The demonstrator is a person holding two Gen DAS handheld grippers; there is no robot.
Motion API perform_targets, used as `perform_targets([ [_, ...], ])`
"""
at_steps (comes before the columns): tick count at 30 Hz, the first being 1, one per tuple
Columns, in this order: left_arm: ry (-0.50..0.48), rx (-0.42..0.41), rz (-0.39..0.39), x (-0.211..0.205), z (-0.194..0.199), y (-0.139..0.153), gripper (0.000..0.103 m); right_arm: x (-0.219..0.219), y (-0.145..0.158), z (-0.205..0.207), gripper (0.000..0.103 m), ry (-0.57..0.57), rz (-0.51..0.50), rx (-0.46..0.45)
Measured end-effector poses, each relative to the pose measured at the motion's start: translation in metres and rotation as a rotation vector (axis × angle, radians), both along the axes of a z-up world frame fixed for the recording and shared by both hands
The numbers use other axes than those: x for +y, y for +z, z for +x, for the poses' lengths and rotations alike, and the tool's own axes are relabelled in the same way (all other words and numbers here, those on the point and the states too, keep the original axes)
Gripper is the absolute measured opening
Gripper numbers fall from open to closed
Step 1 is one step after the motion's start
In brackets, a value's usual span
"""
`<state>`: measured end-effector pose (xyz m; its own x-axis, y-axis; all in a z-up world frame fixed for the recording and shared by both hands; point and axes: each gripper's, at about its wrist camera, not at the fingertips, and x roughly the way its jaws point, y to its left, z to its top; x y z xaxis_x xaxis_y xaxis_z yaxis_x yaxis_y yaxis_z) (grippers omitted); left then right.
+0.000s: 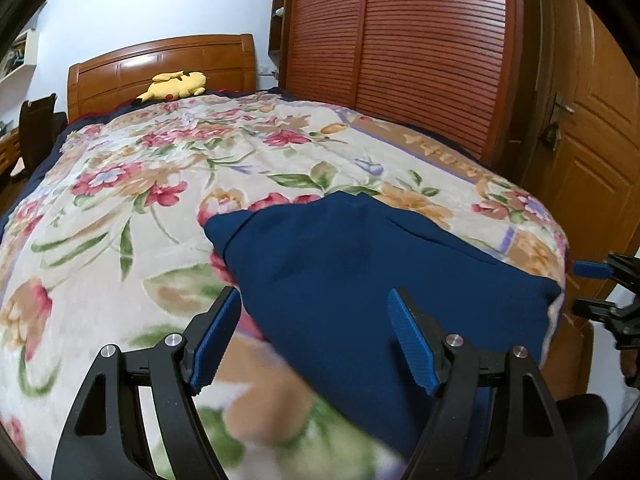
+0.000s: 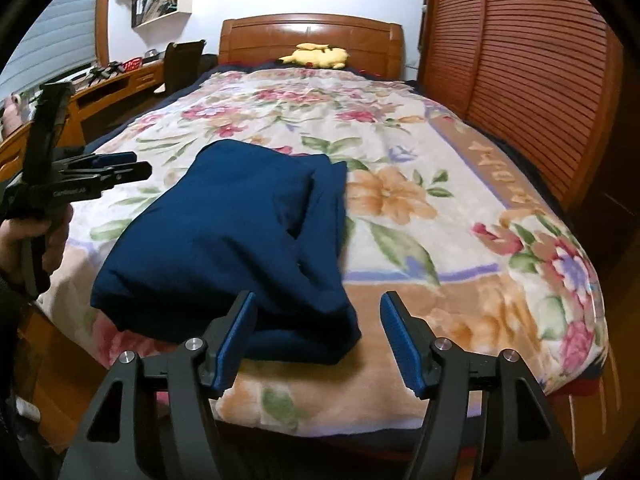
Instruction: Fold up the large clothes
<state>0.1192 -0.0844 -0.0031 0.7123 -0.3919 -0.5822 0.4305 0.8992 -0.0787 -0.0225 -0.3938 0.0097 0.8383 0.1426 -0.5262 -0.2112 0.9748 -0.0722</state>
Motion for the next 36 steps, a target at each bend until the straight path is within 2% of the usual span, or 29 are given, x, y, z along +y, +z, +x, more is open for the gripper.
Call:
perform_targets([
  [7,0.044,0.043,0.027,0.007,0.043,-0.017,0.077,-0.011,-0.013,-0.003,0.066,0.023,0.010,0.016],
  [13,0.093,0.112,0.048,0.015,0.080,-0.039,0.077,-0.016,-0.030,0.019,0.066,0.021,0.065,0.051],
  [19,0.120,0.196,-0.011,0.024,0.107,-0.055,0.077,-0.021,-0.040,0.039,0.066,0.034,0.130,0.065],
  [25,0.140,0.195,0.007,0.019,0.127,-0.056,0.077,-0.021,-0.048,0.046,0.066,0.037,0.174,0.081],
  [30,0.151,0.234,-0.026,0.020,0.143,-0.063,0.077,-0.014,-0.053,0.052,0.066,0.050,0.185,0.096],
  [36,0.150,0.219,0.008,0.013,0.145,-0.065,0.077,-0.007,-0.057,0.057,0.066,0.067,0.180,0.088],
])
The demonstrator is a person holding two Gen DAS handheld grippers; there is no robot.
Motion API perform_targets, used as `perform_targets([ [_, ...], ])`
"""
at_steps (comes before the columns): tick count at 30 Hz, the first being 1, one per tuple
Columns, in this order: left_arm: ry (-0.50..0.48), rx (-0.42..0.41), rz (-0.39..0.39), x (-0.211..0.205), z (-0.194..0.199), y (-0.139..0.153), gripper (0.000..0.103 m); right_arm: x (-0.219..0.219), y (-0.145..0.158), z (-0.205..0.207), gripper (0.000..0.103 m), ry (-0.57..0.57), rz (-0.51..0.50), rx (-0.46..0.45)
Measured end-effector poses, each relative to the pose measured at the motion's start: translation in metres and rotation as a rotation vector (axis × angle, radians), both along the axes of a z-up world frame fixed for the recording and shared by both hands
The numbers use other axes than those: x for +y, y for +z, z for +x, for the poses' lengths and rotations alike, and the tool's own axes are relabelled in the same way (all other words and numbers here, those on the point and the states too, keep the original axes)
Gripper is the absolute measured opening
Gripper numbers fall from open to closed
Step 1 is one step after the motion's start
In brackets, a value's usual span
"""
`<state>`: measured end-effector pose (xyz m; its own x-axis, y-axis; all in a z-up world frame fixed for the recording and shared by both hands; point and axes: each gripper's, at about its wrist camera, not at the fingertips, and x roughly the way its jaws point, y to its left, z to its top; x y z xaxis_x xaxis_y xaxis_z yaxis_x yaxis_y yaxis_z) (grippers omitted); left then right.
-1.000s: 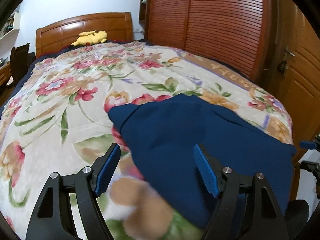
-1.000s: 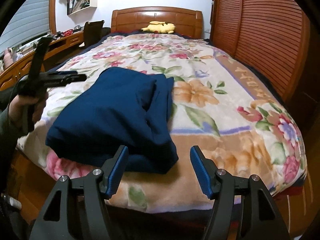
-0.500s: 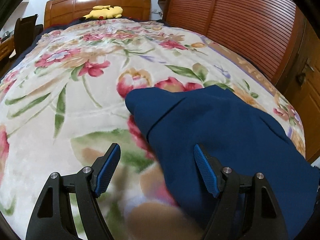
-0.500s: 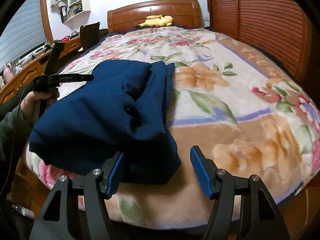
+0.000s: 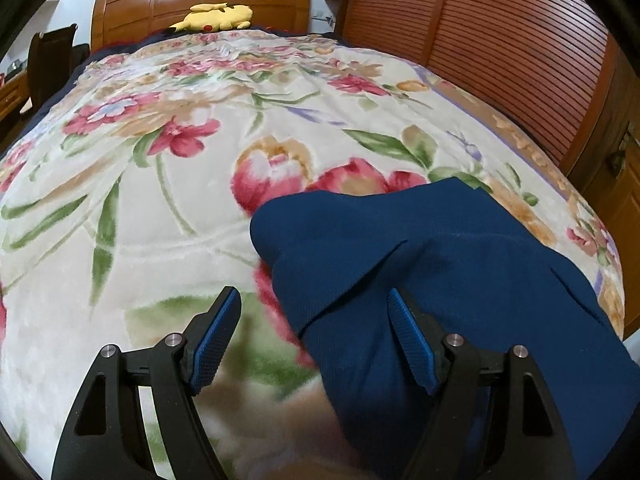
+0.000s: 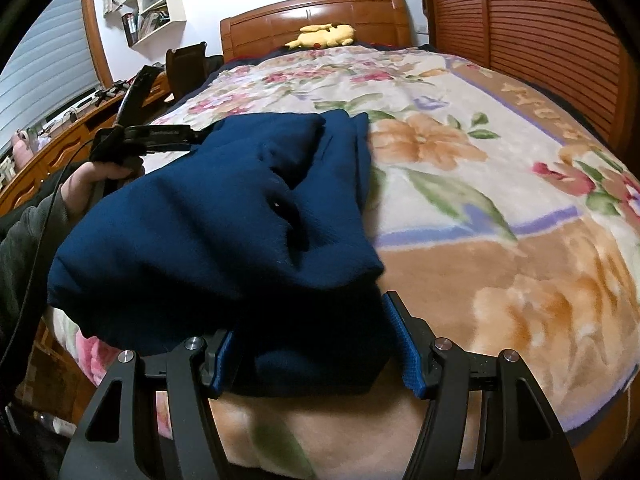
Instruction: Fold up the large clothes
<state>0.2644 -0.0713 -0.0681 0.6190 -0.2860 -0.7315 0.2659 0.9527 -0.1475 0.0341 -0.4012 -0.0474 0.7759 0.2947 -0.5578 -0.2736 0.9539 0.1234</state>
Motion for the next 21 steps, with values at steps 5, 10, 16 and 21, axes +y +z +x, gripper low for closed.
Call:
perform_targets([
  [5,-0.008,0.025,-0.024,0.001,0.006,-0.005,0.077,0.002,-0.001,0.001,0.066,0.006,-0.017,-0.004],
  [10,-0.046,0.093,-0.129,0.003,0.011,-0.009,0.051,0.008,-0.003,-0.004,0.049,0.031,-0.008,-0.005],
  [16,-0.053,0.064,-0.016,-0.017,0.001,0.011,0.014,0.001,-0.001,-0.006,0.026,0.063,0.051,-0.020],
  [21,-0.049,-0.034,0.004,-0.034,-0.009,0.055,0.011,-0.008,0.010,-0.014,0.019,0.061,0.055,-0.083],
])
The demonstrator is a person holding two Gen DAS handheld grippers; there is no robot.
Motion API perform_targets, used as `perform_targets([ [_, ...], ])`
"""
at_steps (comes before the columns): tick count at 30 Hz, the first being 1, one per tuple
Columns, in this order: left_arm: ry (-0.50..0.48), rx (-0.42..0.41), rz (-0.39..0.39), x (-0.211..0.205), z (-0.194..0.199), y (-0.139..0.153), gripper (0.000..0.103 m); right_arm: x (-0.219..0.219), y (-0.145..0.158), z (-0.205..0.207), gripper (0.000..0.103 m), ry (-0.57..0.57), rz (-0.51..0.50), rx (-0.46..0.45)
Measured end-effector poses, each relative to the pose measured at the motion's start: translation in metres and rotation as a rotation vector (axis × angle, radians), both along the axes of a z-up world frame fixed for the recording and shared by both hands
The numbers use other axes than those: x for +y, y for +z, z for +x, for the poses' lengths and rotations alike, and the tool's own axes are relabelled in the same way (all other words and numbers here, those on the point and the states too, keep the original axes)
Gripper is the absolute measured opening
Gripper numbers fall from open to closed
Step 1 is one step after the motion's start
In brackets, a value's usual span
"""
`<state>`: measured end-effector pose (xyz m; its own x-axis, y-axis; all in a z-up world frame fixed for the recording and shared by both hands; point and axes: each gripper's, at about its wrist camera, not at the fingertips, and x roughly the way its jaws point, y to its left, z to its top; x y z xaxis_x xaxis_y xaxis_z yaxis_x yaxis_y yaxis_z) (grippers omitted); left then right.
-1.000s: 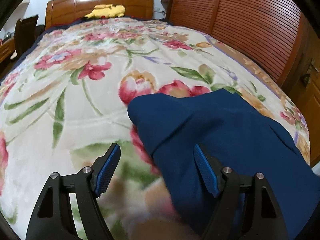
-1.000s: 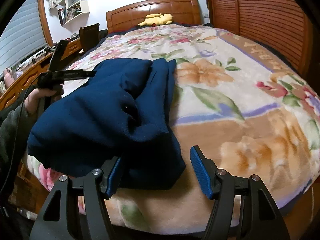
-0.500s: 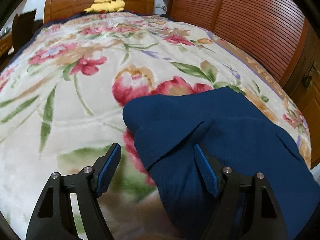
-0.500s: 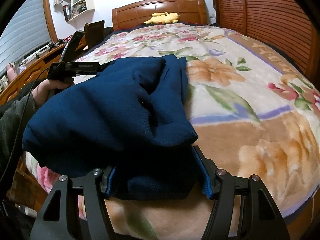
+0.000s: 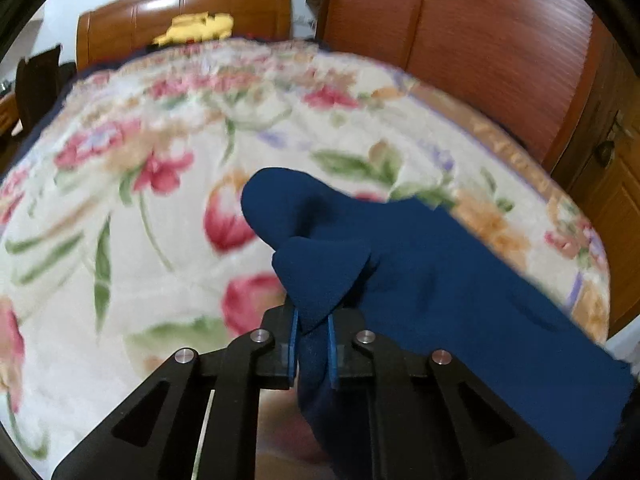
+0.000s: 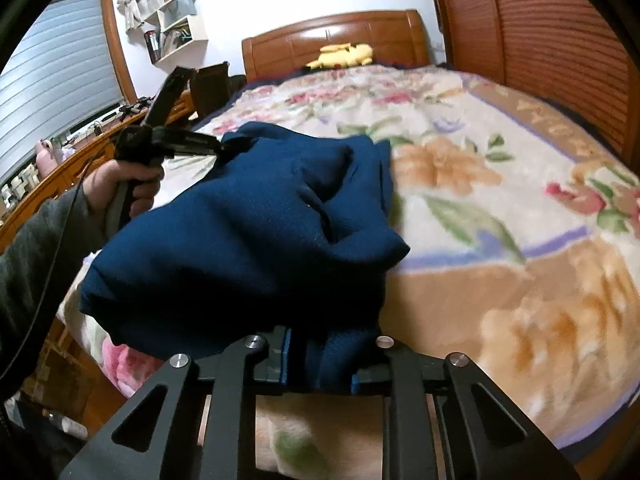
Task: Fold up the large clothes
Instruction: 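Lift the bundle with both grippers and carry it toward the bed corner by the wardrobe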
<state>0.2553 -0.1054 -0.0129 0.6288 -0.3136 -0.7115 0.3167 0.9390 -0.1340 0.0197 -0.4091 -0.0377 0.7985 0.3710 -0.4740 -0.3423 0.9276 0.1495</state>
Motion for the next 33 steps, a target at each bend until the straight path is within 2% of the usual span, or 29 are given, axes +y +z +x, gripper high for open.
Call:
perform_targets([
  [5,-0.046,-0.097,0.024,-0.041,-0.006,0.037,0.011,-0.023,0.017,0.004,0.017,-0.042,0.001,-0.050],
  [11,-0.117,-0.173,-0.003,-0.115,0.002,0.063,0.011,-0.093,0.041,0.012,0.016,-0.170,-0.014,-0.108],
  [15,-0.190,-0.198,0.021,-0.194,0.019,0.077,0.011,-0.148,0.053,0.014,0.016,-0.256,-0.071,-0.129],
  [20,-0.272,-0.236,-0.006,-0.300,0.035,0.094,0.011,-0.225,0.064,0.018,0.016,-0.385,-0.133,-0.132],
  [24,-0.337,-0.215,-0.053,-0.366,0.044,0.097,0.011,-0.287,0.073,0.011,0.016,-0.490,-0.139,-0.135],
  [28,-0.412,-0.203,-0.075,-0.421,0.041,0.087,0.012,-0.346,0.075,-0.013,0.016,-0.581,-0.095,-0.144],
  [31,-0.443,-0.193,-0.031,-0.455,0.038,0.069,0.012,-0.378,0.060,-0.022,0.016,-0.630,-0.085,-0.107],
  [33,-0.428,-0.200,0.005,-0.465,0.039,0.059,0.012,-0.390,0.040,-0.013,0.016,-0.640,-0.080,-0.040],
])
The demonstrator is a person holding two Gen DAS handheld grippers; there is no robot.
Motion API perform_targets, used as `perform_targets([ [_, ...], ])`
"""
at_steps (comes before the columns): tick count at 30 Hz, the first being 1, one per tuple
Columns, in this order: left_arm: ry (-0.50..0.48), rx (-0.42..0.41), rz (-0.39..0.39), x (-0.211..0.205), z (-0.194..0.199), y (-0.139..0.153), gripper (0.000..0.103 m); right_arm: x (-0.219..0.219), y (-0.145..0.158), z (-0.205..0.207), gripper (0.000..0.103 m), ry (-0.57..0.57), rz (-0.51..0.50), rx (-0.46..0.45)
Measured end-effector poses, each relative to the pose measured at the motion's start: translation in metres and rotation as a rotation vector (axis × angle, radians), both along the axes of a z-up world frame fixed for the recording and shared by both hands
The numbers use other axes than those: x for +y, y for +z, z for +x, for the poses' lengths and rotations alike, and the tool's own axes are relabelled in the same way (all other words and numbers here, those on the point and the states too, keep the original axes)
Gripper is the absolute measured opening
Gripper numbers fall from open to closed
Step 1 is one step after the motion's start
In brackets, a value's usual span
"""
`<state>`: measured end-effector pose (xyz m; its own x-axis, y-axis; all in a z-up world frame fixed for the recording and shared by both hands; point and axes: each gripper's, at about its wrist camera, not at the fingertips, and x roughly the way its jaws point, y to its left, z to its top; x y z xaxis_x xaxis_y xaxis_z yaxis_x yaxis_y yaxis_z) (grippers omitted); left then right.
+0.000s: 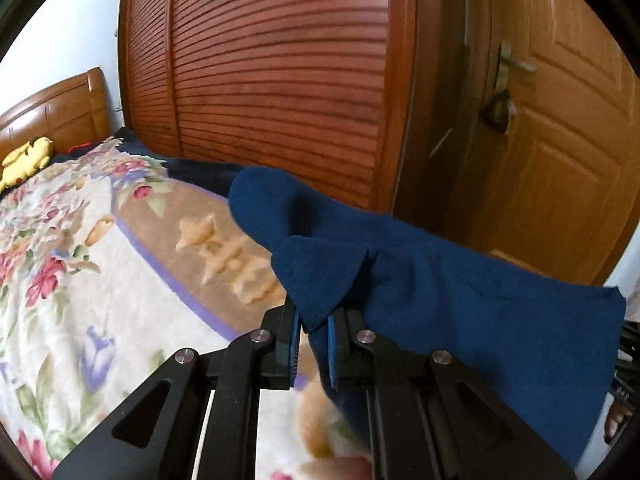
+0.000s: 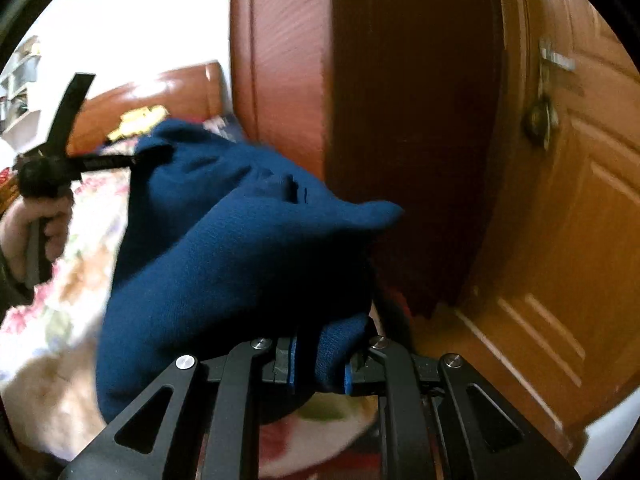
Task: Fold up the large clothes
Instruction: 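Lift the bundle with both grippers and carry it toward the bed corner by the wardrobe, then lower the bundle onto the bed corner and open both grippers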
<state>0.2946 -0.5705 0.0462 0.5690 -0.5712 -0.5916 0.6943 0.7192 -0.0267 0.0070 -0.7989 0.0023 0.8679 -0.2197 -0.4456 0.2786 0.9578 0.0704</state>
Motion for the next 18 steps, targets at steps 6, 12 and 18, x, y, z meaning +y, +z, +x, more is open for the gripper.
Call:
perform_targets([
  [6,0.023,0.039,0.047,0.015,0.004,-0.015,0.021,0.000,-0.021,-0.006,0.032,-0.053,0.033,0.024],
  [12,-0.013,0.056,0.030,0.054,-0.021,-0.017,0.050,0.041,0.006,-0.030,0.053,-0.139,-0.083,0.002],
  [18,-0.067,0.006,0.055,0.088,-0.052,-0.026,0.085,0.069,0.040,-0.064,0.054,-0.071,-0.095,-0.118],
])
